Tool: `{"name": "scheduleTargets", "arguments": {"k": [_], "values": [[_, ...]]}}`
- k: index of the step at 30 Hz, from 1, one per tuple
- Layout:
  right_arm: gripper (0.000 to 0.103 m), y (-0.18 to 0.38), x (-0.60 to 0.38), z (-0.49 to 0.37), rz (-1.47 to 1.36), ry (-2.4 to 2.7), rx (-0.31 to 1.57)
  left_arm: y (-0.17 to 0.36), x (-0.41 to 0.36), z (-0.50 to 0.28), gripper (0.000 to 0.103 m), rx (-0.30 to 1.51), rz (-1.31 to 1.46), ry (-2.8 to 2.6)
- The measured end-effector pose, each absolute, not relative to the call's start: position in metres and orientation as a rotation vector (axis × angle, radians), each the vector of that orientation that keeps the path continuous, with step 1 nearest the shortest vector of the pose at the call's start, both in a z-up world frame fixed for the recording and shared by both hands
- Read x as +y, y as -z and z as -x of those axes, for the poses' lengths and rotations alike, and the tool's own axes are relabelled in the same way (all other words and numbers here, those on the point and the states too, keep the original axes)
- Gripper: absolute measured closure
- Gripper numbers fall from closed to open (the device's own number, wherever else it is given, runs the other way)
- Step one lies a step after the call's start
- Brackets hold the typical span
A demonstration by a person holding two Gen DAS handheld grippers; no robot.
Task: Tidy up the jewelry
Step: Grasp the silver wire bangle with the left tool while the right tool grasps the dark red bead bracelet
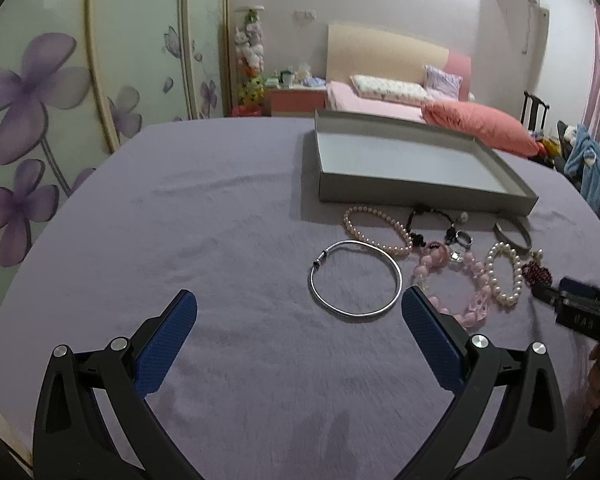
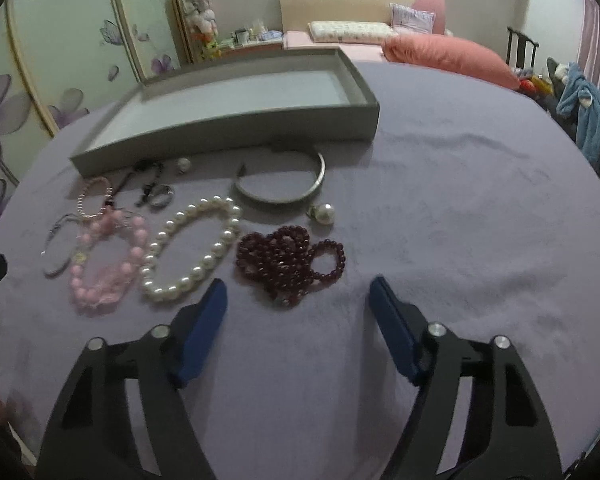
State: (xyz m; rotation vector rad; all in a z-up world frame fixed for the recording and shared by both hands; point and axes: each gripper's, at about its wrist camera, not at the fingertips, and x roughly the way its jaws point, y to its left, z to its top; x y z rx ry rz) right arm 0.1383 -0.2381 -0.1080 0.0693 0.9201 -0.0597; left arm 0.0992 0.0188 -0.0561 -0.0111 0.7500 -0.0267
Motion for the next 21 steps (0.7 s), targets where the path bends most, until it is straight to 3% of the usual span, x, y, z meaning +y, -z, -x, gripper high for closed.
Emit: {"name": "scheduleTargets", "arguments": {"k": [3,5,7,10,15,21], "values": [[0.037,0.109,-0.233,-0.139,-0.044,0.060,0.909,0.063,0.015,-0.110,0.002,0.789,-0.023,0.041],[0.044,0.109,-0.232,-0.140,-0.044,0.053,0.903,0.067,0.011,-0.115,0.002,0.816,-0.041,0.051],[0.061,0.107,-0.233,-0.141,-0.050,0.054,0.896,0.072,0.006,-0.123,0.002,0.851,-0.060,0.063],[0.076,0.105,-0.239,-0.141,-0.070,0.052,0.893,0.080,0.002,-0.133,0.002,0.898,-0.078,0.073],[0.077,0.104,-0.241,-0.145,-0.073,0.054,0.892,0.087,-0.001,-0.144,0.002,0.939,-0.087,0.083],[0.069,0.104,-0.238,-0.149,-0.065,0.042,0.894,0.087,-0.002,-0.158,0.002,0.943,-0.072,0.079]]}}
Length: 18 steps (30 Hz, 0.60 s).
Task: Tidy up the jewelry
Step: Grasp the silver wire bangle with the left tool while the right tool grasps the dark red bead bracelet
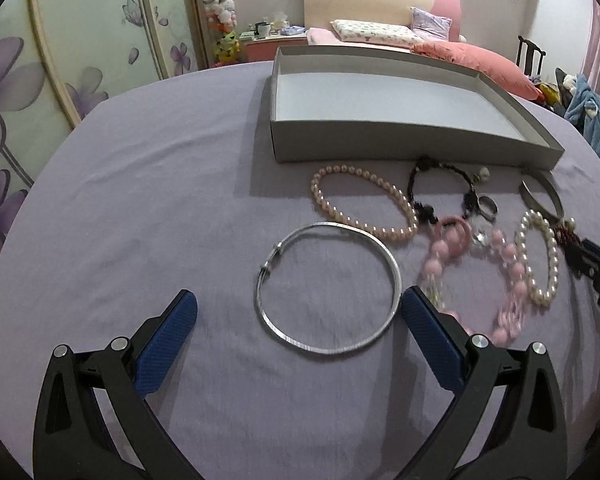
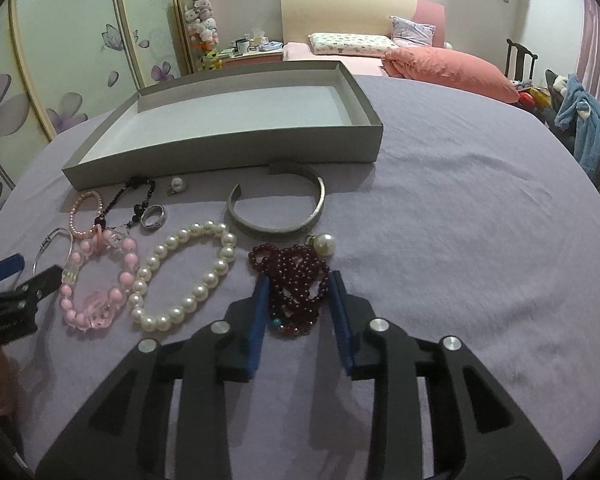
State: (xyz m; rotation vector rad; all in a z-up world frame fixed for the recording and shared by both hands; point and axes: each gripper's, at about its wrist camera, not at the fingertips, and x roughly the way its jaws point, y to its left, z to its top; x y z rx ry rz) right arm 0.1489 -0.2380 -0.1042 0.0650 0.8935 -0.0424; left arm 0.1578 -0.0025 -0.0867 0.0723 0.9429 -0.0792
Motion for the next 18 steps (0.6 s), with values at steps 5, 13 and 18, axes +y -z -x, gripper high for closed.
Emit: {"name": "scheduleTargets", "arguments": {"k": [5,13,18], "values": [[0.069,0.104,-0.237,-0.152,-0.062,0.049,0.893,0.085,-0.003,-0.159,0.012,0.933,-0.066,0.089],[0.092,0.104,-0.243,-0.150,-0.089,0.044,0.886,0.081,-0.003,-0.154,0.030,0.910,-0.075,0.097],[0.094,0.103,-0.246,-0.143,-0.112,0.029,0.873,0.081,0.001,-0.150,0.030,0.908,-0.071,0.093]]}}
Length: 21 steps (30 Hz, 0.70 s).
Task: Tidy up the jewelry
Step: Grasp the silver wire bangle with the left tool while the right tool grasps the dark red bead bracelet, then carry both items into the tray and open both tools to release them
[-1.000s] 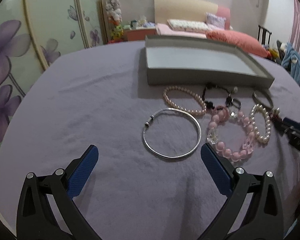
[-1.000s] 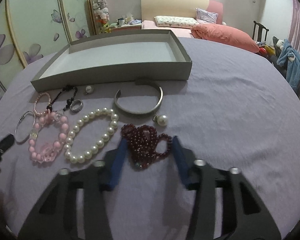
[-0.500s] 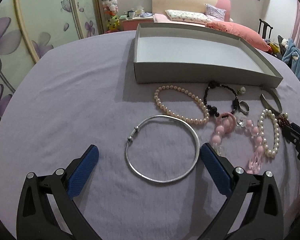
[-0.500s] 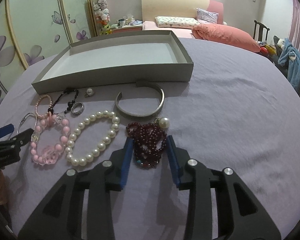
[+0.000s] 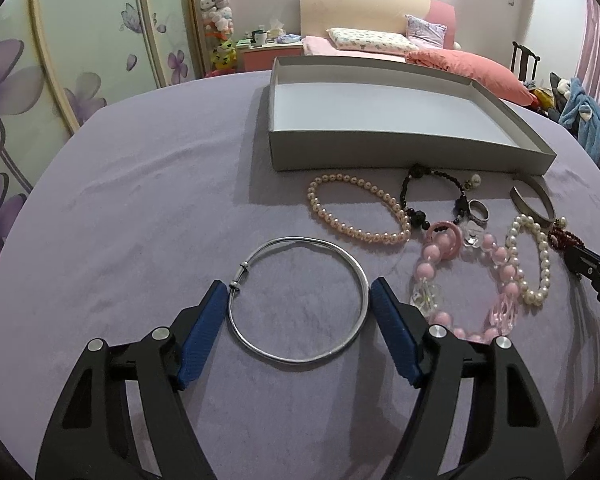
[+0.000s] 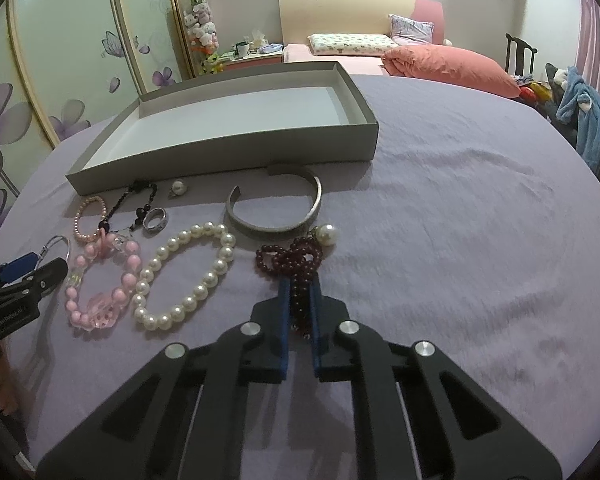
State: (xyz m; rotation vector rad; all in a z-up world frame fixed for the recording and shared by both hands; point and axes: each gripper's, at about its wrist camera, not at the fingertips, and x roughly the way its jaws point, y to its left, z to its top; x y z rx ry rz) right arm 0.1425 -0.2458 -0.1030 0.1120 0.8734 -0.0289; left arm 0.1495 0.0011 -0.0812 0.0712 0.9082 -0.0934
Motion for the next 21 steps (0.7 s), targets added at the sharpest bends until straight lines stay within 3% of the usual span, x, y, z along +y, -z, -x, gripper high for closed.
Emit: {"name": "scheduleTargets", "arguments": {"k": [21], "values": [[0.094,0.034,-0.232,-0.112,-0.095,-0.040,0.568,0.040,-0.009,-0.129,0.030,0.667,-0.068,0.096]]}}
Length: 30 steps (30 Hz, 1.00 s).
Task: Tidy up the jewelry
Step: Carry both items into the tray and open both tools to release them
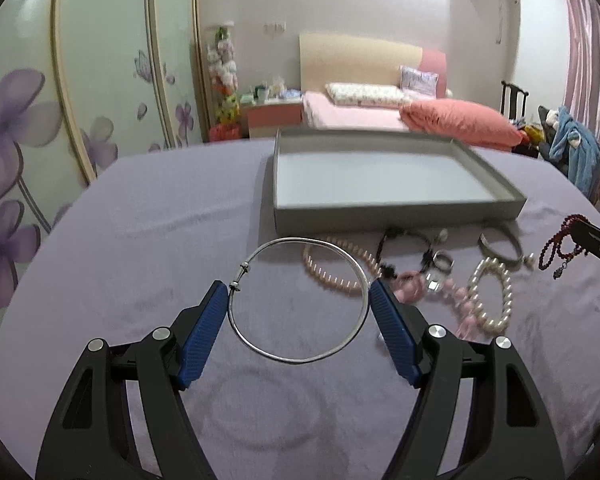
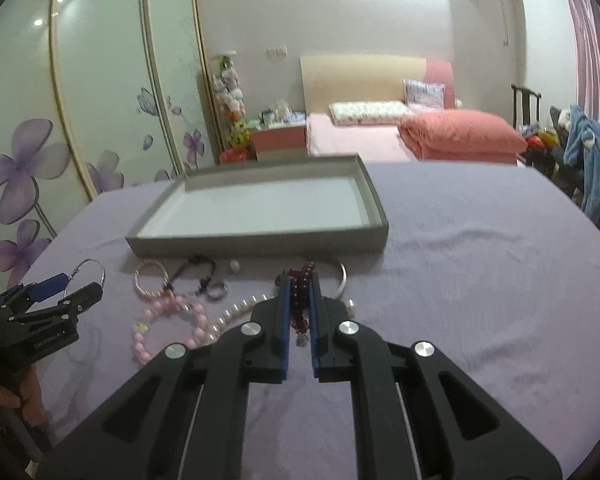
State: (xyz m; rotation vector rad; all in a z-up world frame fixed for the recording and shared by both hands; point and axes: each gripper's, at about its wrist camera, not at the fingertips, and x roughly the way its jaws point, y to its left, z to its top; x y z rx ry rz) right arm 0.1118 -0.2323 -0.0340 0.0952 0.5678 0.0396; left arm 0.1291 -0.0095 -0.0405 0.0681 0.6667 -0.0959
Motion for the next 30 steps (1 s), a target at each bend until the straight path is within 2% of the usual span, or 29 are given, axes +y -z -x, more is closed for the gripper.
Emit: {"name": "scheduleTargets", "arguments": {"k": [15,24,30], "values": [[0.094,-0.014,-0.221,-0.155,-0.080,-0.004,0.341,0.001,-0.041,-0.169,0.030,0.479,-0.073,0.061],[0.094,-0.011,-0.229,-0.209,-0.119,0.027,0.338,0.007,-0.051,-0.213,0.030,0.478,-0.063,0.040],[0.094,0.009,-0.233,-0.253,-0.141,0.008,0.433,0.024,-0.060,-0.239,0.030,0.535,-0.067,0.062]]}}
